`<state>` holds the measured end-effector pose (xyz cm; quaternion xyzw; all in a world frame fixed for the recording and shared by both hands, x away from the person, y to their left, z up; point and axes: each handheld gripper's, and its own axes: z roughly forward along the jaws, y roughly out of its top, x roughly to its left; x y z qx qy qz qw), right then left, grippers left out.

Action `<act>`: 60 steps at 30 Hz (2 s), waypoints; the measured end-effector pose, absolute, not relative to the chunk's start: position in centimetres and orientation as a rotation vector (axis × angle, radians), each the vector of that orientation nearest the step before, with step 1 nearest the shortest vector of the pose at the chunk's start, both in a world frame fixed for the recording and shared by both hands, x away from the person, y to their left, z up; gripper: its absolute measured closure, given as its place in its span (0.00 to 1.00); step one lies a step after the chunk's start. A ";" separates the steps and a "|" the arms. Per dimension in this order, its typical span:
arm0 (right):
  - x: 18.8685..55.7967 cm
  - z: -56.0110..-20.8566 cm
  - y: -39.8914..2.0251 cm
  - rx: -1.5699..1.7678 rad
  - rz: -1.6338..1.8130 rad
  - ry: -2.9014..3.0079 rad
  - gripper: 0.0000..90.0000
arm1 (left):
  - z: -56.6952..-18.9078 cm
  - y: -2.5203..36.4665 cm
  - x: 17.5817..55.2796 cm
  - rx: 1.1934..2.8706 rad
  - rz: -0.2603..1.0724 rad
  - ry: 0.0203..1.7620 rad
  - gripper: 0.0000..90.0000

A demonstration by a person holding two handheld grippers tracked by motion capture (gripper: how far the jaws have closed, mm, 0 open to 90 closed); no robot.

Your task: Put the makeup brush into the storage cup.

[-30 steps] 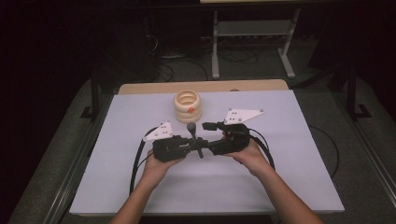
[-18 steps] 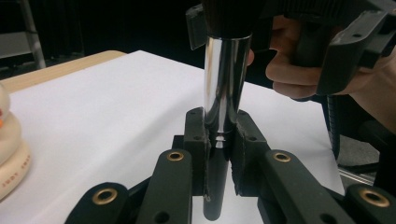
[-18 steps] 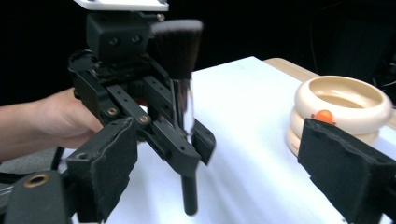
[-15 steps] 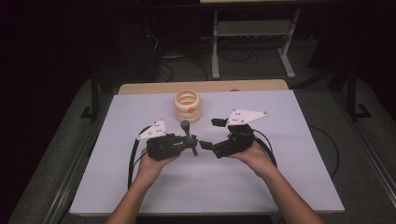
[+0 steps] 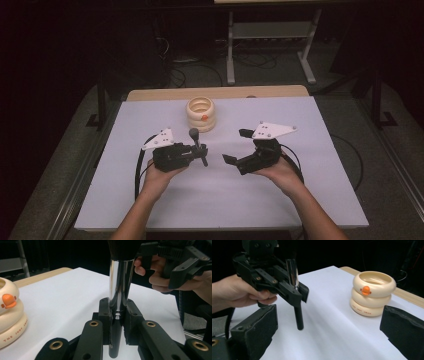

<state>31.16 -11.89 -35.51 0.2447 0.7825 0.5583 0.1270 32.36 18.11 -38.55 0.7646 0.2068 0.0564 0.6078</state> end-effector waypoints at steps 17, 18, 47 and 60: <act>29.7 -37.6 -16.2 0.812 1.613 2.130 0.01 | -38.3 18.7 32.3 1.754 0.135 0.485 0.87; 29.5 -37.8 -16.4 0.824 1.609 2.130 0.01 | -38.3 18.7 32.4 1.755 0.137 0.484 0.87; 25.5 -41.3 -21.7 0.963 1.529 1.970 0.01 | -38.0 19.0 32.8 1.758 0.156 0.494 0.87; 25.0 -41.6 -22.4 0.970 1.522 1.927 0.01 | -36.9 20.2 34.4 1.732 0.208 0.524 0.87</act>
